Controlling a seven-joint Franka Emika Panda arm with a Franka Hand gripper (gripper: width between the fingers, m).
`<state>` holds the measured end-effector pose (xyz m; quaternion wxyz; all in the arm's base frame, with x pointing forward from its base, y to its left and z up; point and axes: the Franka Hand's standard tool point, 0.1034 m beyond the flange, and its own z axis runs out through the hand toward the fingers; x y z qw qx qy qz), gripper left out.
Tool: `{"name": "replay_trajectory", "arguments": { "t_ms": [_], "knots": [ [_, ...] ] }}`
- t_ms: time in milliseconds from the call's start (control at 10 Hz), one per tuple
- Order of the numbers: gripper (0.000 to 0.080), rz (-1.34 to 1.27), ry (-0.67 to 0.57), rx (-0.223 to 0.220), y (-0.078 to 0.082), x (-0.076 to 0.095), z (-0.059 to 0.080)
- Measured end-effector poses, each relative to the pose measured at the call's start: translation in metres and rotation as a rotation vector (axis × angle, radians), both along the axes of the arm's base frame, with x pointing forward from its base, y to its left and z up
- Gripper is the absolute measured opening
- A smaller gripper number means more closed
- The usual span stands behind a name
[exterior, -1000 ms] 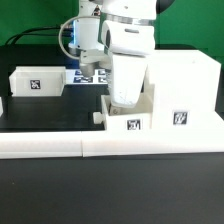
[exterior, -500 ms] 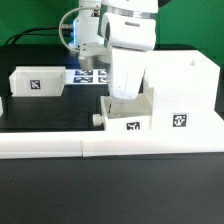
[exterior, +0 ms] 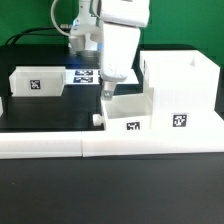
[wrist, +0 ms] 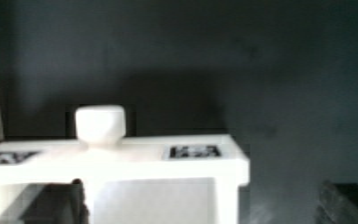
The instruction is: Assemble drawer
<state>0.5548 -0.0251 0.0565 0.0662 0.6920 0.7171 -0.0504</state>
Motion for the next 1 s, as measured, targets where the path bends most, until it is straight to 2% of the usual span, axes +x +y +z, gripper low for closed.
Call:
{"name": "replay_trajectory", "arguments": {
  "t_ms": [200, 500, 700, 1000],
  "knots": [
    [0.0649, 0.004, 0.008, -0.003, -0.020, -0.003, 0.000],
    [0.0649, 0.001, 0.013, -0.002, -0.023, -0.004, -0.003],
    [0.0649, 0.044, 0.033, 0.057, -0.041, -0.005, -0.015],
    [0.0649, 0.074, 0.064, 0.165, -0.055, -0.012, -0.019]
  ]
}}
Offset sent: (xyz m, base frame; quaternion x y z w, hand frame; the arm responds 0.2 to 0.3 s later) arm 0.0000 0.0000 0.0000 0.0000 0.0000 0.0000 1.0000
